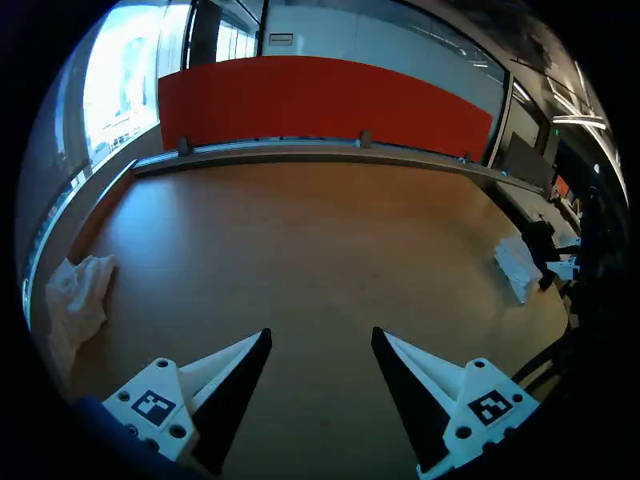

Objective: Fold towel

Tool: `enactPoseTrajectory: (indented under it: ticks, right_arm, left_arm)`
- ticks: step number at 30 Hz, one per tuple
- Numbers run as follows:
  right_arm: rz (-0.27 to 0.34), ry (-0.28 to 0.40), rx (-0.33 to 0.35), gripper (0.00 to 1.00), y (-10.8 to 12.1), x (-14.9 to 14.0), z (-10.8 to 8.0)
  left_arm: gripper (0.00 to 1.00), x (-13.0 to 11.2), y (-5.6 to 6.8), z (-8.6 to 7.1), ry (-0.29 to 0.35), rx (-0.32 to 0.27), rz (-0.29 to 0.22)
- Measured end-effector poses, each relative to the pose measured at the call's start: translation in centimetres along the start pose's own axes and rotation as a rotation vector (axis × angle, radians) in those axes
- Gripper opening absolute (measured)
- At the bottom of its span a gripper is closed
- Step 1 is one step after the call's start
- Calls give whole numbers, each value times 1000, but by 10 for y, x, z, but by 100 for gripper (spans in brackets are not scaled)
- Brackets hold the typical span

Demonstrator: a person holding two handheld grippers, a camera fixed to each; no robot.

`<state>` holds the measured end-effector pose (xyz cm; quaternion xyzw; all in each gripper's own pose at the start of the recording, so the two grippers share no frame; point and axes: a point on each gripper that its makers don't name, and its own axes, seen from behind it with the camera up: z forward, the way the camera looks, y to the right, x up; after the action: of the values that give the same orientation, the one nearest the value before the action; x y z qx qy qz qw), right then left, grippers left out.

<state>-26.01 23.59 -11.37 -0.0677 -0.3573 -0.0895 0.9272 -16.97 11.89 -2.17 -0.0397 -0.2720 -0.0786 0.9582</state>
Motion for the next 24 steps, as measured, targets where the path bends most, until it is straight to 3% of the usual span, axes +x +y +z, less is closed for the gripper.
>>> enactPoseTrajectory:
  ticks: [8,24]
  right_arm:
    - [32,124,-11,96,-20,43,-6]
    - [208,456,57,96,-87,151,-34]
  left_arm:
    - [92,10,-9,1,43,7,-4]
    - [92,61,-31,6,225,41,-2]
